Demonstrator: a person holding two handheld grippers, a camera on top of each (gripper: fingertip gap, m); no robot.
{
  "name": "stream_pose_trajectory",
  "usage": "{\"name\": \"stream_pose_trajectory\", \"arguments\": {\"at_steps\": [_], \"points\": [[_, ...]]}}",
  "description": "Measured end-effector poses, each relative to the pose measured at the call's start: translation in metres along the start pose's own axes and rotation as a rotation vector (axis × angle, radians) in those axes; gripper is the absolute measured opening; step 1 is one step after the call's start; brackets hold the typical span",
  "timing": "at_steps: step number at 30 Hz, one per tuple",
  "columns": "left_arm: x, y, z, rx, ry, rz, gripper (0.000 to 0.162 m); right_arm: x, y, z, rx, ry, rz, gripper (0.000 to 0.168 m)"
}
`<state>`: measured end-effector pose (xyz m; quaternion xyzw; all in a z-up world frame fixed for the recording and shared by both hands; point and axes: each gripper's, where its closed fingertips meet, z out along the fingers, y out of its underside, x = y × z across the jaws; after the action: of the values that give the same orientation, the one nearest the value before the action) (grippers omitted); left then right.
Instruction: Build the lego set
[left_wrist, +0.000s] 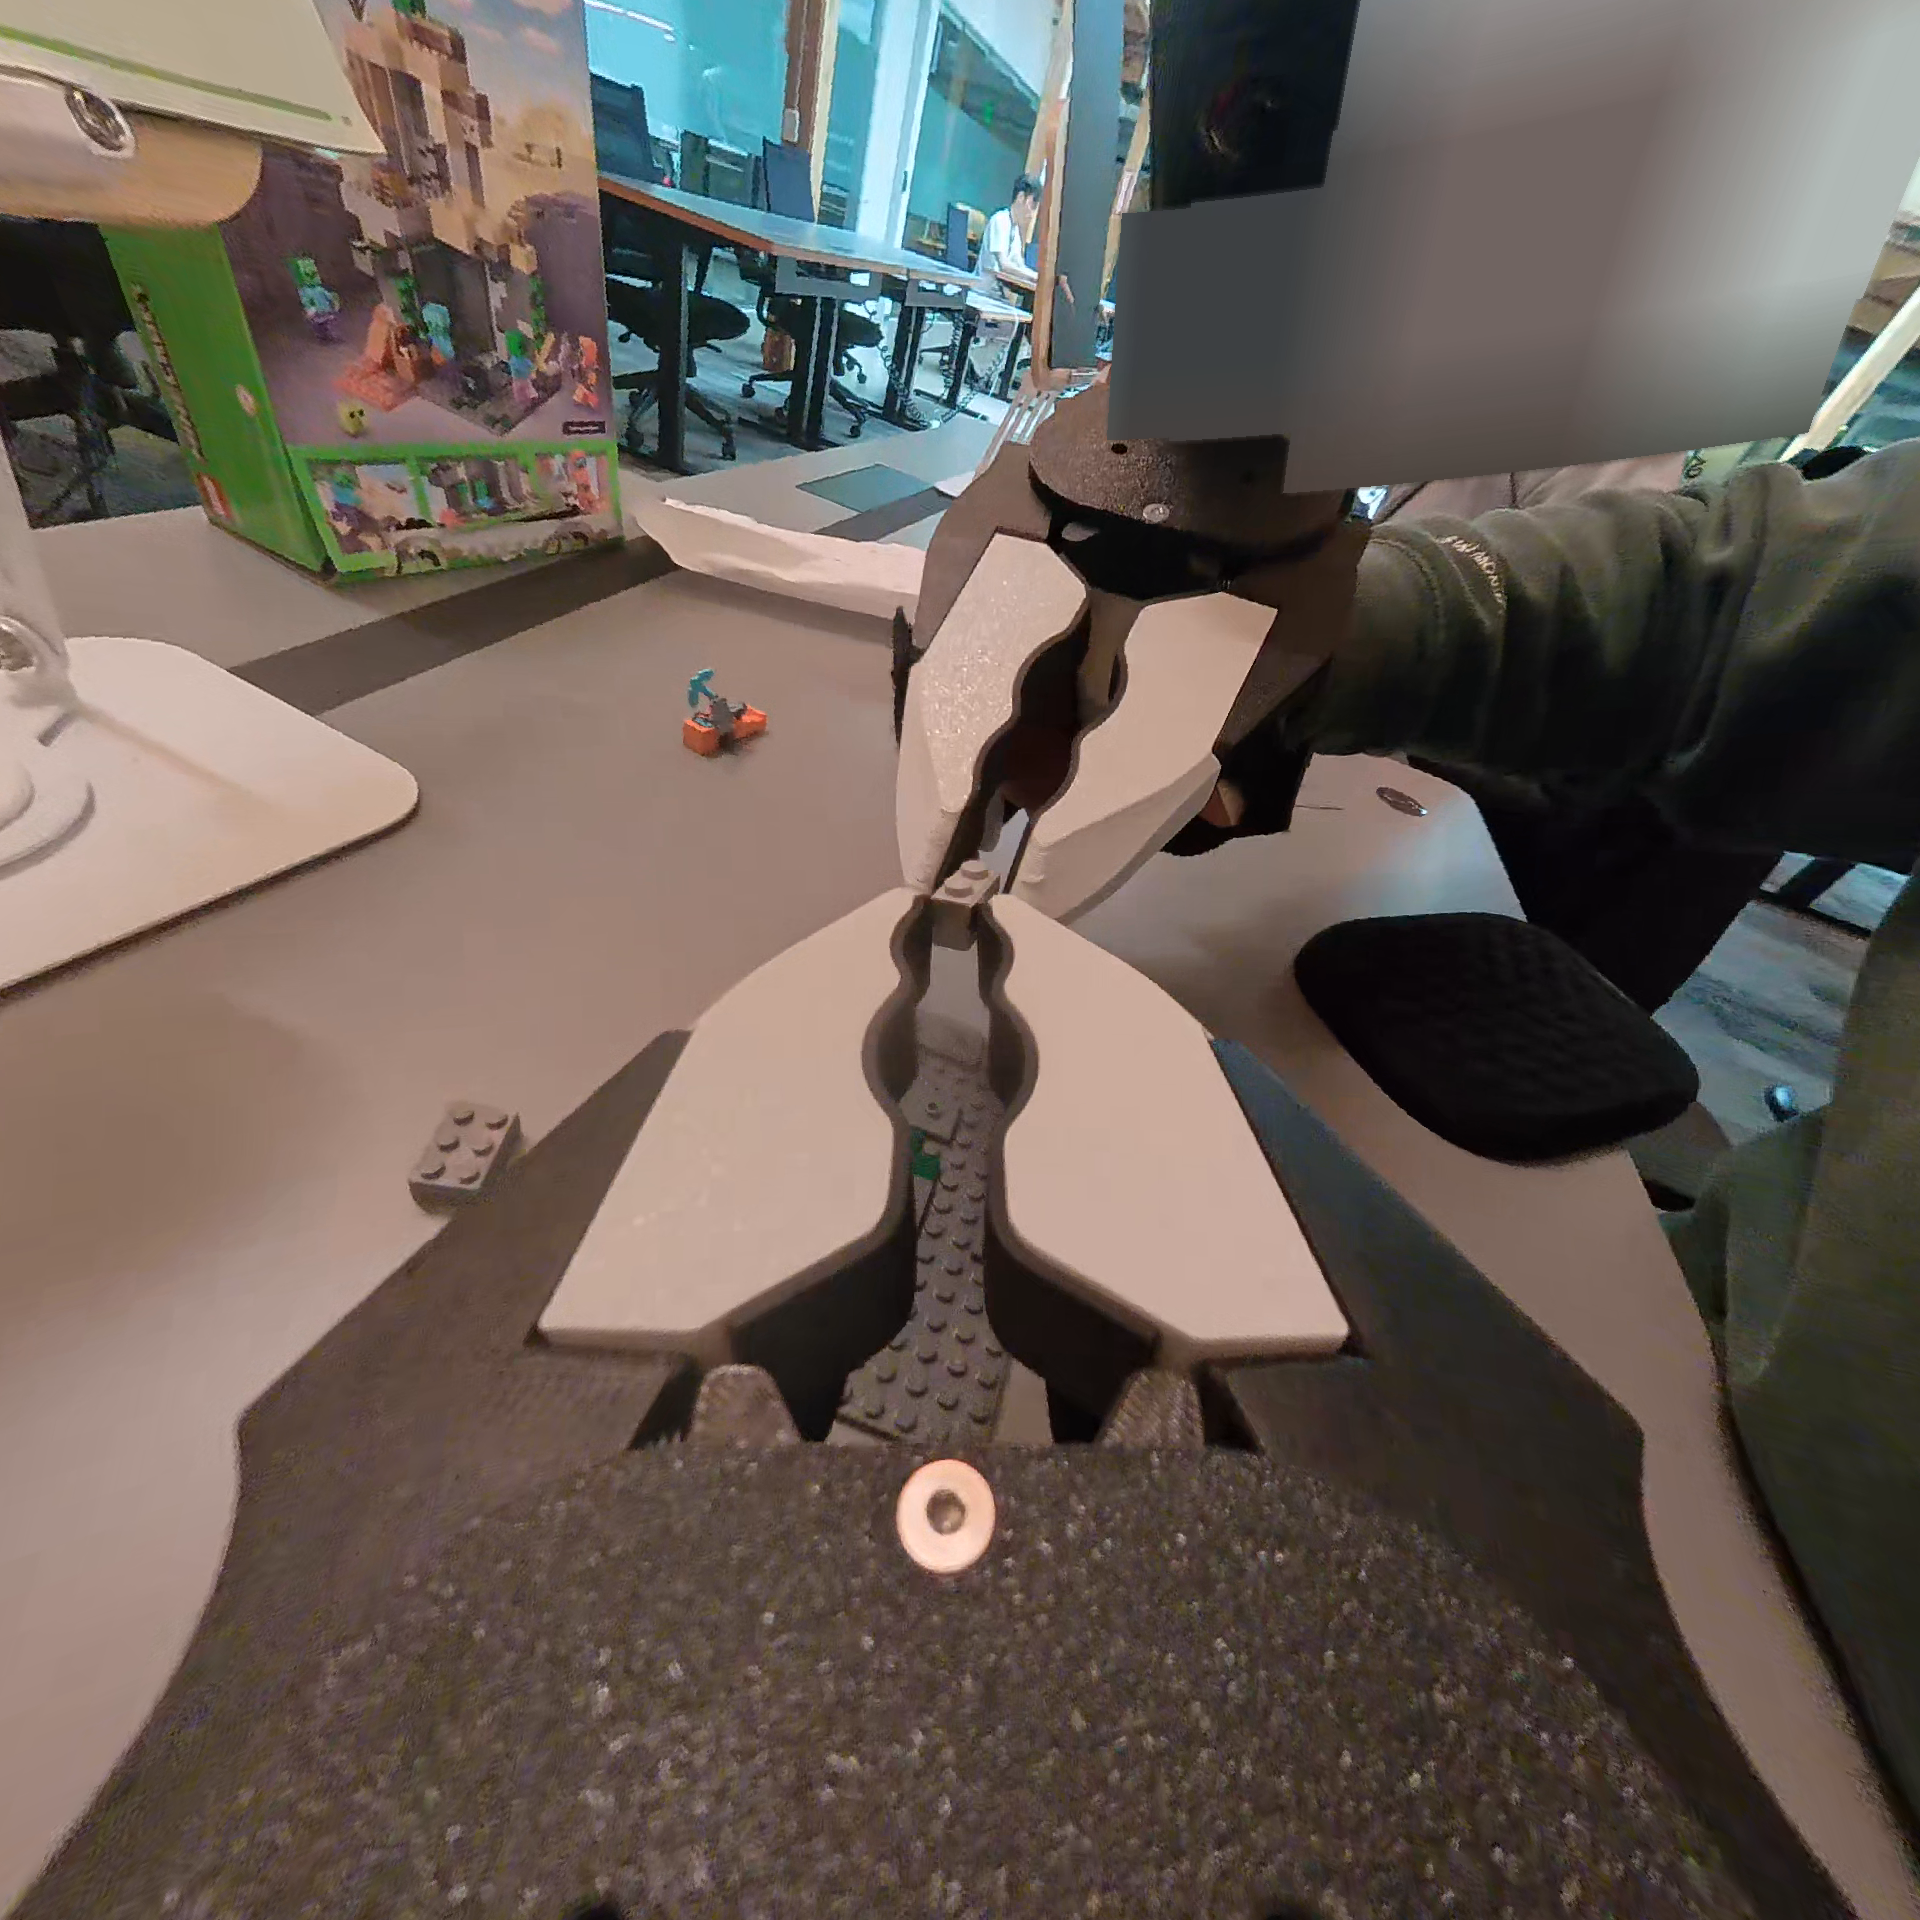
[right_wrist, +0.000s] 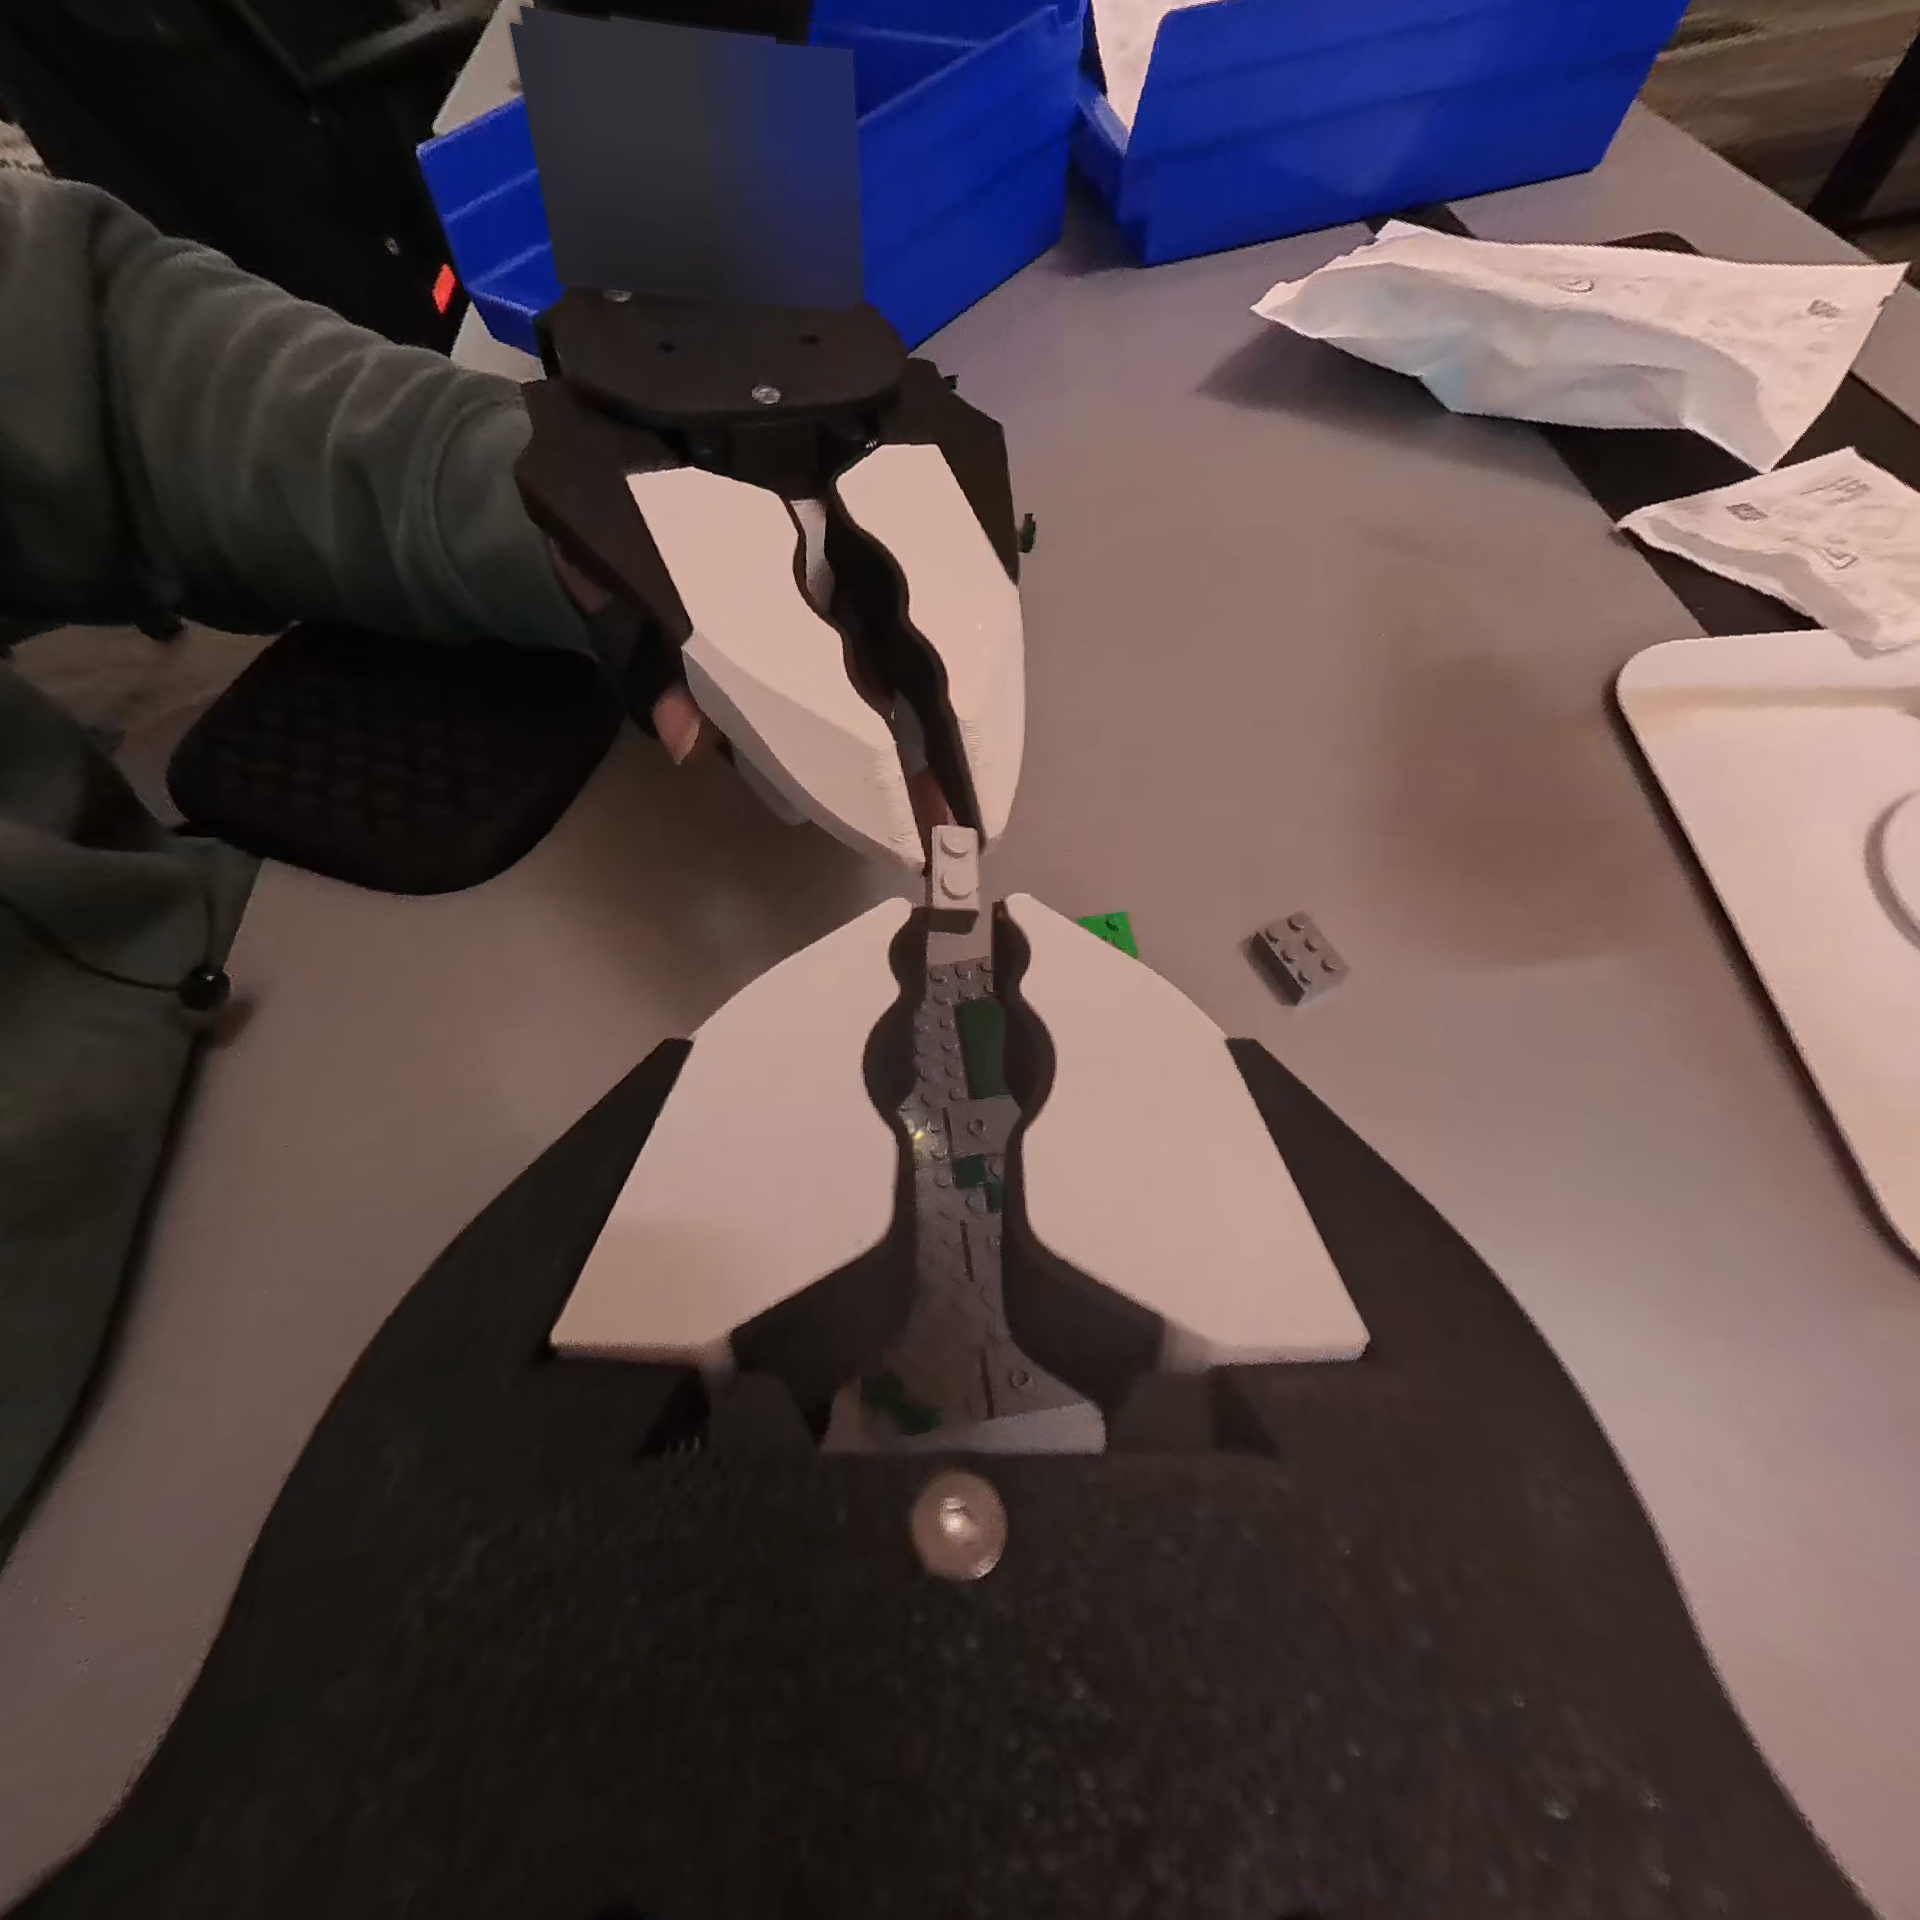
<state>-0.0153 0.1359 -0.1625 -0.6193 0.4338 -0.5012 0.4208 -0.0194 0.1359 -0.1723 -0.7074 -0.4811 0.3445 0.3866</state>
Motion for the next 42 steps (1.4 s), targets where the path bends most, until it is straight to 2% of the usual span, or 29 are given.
{"name": "stream_pose_trajectory", "arguments": {"at_steps": [10, 18, 23, 27, 34, 42], "points": [[-0.008, 0.009, 0.009, -0.056, -0.039, 0.047, 0.011, 0.008, 0.012, -0.005, -0.048, -0.033, -0.068, 0.007], [-0.030, 0.016, -0.010, -0.101, -0.184, 0.094, 0.009, 0.094, 0.046, -0.015, -0.175, 0.110, -0.084, 0.008], [-0.042, 0.034, -0.023, -0.191, -0.300, 0.120, 0.005, 0.123, 0.069, -0.001, -0.259, 0.106, -0.126, 0.008], [-0.054, 0.044, -0.032, -0.231, -0.372, 0.132, 0.007, 0.128, 0.083, 0.008, -0.329, 0.078, -0.162, 0.008], [-0.056, 0.051, -0.031, -0.233, -0.357, 0.125, 0.008, 0.129, 0.096, 0.013, -0.400, 0.057, -0.199, 0.008], [-0.056, 0.059, -0.029, -0.253, -0.344, 0.119, 0.008, 0.132, 0.099, 0.012, -0.407, 0.055, -0.212, 0.010]]}}
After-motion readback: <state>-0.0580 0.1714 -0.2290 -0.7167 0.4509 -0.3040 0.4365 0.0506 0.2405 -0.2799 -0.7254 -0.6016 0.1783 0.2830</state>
